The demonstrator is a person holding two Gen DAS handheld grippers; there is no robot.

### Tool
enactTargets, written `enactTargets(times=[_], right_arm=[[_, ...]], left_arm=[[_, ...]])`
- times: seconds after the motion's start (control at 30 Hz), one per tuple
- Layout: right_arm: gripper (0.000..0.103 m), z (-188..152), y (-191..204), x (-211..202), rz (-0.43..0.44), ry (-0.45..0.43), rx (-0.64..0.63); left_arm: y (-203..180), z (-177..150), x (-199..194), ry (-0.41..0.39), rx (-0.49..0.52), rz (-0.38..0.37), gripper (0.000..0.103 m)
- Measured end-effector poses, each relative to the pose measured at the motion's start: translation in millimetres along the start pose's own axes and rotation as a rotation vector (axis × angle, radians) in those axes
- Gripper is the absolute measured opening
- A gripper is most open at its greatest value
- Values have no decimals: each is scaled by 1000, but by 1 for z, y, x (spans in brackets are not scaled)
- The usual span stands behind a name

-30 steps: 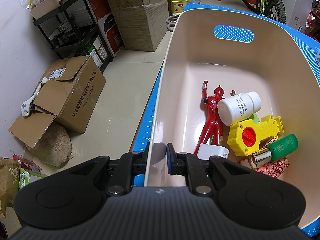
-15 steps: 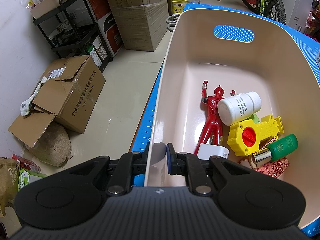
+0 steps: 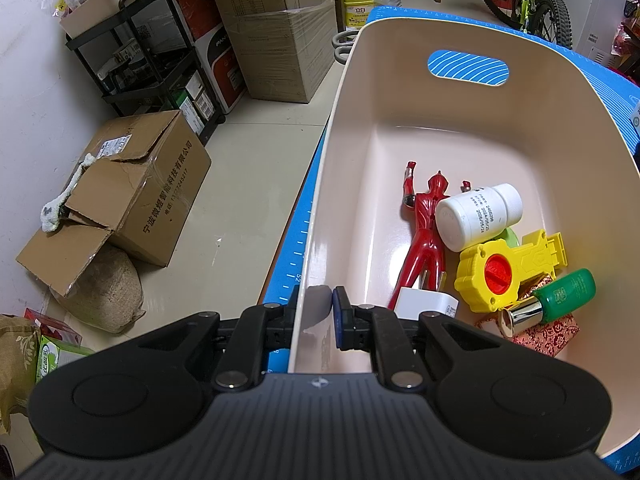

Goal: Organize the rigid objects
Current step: 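Move the right gripper back and grasp the black earbud case, then carry the black earbud case into the basket and open the right gripper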

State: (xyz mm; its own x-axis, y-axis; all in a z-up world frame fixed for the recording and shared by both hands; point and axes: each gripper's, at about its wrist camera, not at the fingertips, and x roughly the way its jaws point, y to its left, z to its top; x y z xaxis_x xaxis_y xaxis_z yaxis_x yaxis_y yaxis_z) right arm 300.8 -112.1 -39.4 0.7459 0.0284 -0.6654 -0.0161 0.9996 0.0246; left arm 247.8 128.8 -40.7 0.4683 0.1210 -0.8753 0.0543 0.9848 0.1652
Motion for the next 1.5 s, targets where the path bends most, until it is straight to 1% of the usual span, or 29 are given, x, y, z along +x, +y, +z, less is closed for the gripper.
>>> enactTargets(times=[0.1,0.37,0.57,0.7,0.8,0.93,1.13,1.33,1.5], right_arm=[[54,8,6,-14,5,-55,-4],[54,27,26,-44,48,-166,-7],[54,39,44,-60,105,-206,-4],[54,44,58,-62,134,-211,-11],[54,45,70,-60,149,-202,-25],[54,42,89,-56,149,-187,-58],[54,39,109,-47,159,-128,-72],[54,26,130,-28,164,-23,-120],[54,16,140,-15,169,71,-165]], left_arm=[[0,0,0,0,1,0,16],[0,0,0,0,1,0,16],[0,0,0,0,1,0,16],[1,0,0,0,1,1,16],[0,0,0,0,1,0,16],[0,0,0,0,1,0,16],[0,0,0,0,1,0,16],[0,0,0,0,1,0,16],[0,0,0,0,1,0,16]])
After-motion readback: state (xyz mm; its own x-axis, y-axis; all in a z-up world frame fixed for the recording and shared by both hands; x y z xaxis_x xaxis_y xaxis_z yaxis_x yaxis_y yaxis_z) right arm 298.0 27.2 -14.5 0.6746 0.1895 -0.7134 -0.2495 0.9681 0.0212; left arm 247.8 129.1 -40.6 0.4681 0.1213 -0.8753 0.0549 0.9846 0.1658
